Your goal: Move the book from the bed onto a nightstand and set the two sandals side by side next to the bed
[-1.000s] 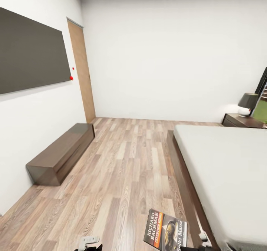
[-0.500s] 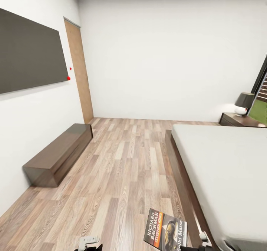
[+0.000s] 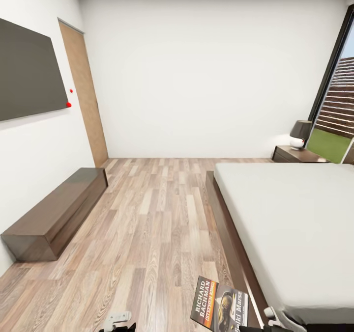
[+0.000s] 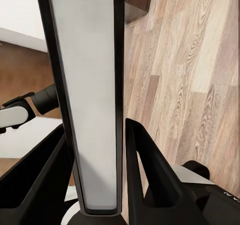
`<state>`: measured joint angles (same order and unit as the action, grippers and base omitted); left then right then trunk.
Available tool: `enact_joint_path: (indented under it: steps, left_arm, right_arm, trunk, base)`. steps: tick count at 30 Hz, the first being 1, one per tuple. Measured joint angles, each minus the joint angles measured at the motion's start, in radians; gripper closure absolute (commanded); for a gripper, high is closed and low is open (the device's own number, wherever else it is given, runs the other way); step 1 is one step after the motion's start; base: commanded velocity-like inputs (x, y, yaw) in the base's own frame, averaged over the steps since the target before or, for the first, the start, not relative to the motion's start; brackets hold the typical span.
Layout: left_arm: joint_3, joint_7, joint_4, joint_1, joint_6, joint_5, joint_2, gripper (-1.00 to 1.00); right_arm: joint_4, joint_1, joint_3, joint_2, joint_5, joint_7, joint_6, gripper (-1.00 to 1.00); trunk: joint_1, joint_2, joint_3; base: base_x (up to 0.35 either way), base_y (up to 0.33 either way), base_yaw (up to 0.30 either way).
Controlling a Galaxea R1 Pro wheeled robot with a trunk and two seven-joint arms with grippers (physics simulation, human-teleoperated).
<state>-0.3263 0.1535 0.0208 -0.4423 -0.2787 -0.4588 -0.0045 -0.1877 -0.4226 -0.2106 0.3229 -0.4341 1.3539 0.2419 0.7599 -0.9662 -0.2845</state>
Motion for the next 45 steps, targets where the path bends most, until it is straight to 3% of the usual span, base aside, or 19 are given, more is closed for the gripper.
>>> enact_joint_path:
  steps: [15,29,45]
  left_arm:
    - [0.0,0.0,0.001,0.0,0.0,0.0,0.0,-1.0]
    - [0.0,0.0,0.001,0.0,-0.001,0.0,0.0,-1.0]
    - [0.001,0.001,0.001,0.0,-0.001,-0.002,0.003,-1.0]
  right_arm:
    - [0.0,0.0,-0.001,-0.002,0.001,0.0,-0.001,1.0]
    - [0.001,0.0,0.0,0.0,0.0,0.0,-0.001,1.0]
    - [0.001,0.0,-0.001,0.0,0.001,-0.002,-0.001,1.0]
  trunk:
    - [0.0,0.0,0.0]
    - [0.0,0.0,0.0]
    - [0.0,0.0,0.0]
  base:
    - [0.281,0.0,0.069]
    - [0.073,0.0,0.015]
    - [0.317,0.0,0.0]
